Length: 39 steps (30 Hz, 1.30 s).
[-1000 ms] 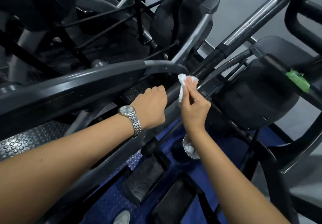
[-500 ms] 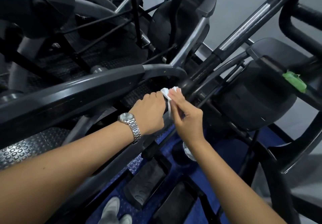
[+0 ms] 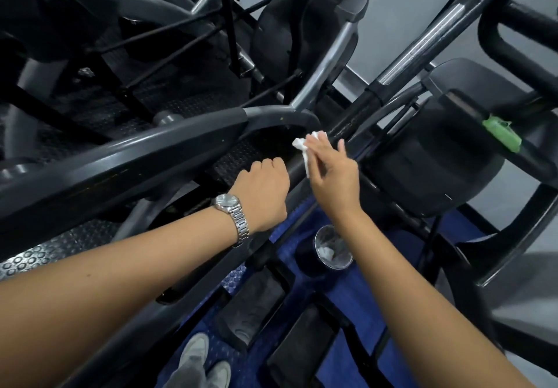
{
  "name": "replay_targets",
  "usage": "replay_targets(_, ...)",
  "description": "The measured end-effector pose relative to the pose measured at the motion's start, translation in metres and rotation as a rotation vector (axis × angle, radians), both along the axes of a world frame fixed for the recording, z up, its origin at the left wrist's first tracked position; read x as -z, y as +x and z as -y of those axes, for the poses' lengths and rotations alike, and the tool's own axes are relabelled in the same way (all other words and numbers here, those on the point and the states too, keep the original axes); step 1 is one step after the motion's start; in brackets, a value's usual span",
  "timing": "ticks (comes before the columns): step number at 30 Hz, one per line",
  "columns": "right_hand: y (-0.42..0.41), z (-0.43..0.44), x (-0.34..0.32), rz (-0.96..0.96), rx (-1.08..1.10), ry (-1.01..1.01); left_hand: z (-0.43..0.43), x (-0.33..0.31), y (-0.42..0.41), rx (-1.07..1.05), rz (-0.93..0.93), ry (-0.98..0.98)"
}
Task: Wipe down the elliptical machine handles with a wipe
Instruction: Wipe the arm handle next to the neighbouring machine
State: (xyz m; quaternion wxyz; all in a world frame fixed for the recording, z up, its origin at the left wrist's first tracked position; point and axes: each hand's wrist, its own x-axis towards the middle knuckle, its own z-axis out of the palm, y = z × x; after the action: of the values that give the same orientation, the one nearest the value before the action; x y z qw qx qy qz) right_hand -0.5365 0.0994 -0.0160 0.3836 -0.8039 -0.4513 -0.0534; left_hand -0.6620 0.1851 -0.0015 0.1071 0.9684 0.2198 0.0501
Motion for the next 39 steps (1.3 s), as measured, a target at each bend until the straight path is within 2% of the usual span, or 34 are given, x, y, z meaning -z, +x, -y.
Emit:
replay_targets(4,-0.023,0.013,0.009,0.023,-0.108,-0.023,0.001,0.0,-0.001,0.004,0.014,-0.01)
replay_targets(9,0.005,0.011,-0.003,0.025,0.009,-0.039,0.001,-0.001,-0.002,0.009,0.014,-0.012)
replay_targets(13,-0.005,0.011,0.005,0.047,-0.068,-0.065,0.0,0.0,-0.001,0.005,0.03,0.008)
replay_targets(16,0.014,0.016,0.001,0.141,-0.033,-0.037,0.0,0.001,0.0,0.002,0.025,0.009)
replay_targets(19,0.015,-0.004,-0.002,0.246,0.036,-0.1,0.0,0.0,0.0,0.004,0.023,0.007)
replay_targets(24,0.013,0.008,-0.001,0.347,-0.025,-0.058,-0.001,-0.003,0.0,-0.004,0.009,-0.007)
replay_targets(26,0.024,0.004,-0.004,0.431,0.036,-0.04,0.0,-0.004,0.0,-0.005,-0.008,-0.009)
replay_targets(28,0.022,-0.008,-0.002,0.492,0.084,-0.106,-0.001,-0.005,0.001,-0.008,-0.013,-0.001)
replay_targets(31,0.02,-0.003,0.008,0.517,0.051,-0.202,-0.001,-0.007,0.0,-0.015,-0.03,-0.016)
replay_targets(36,0.049,0.004,-0.004,0.64,0.131,-0.117,-0.001,-0.008,0.008,-0.032,-0.053,-0.033)
replay_targets(39,0.04,-0.001,0.005,0.665,0.099,-0.164,-0.002,-0.011,0.023,-0.05,-0.048,-0.037)
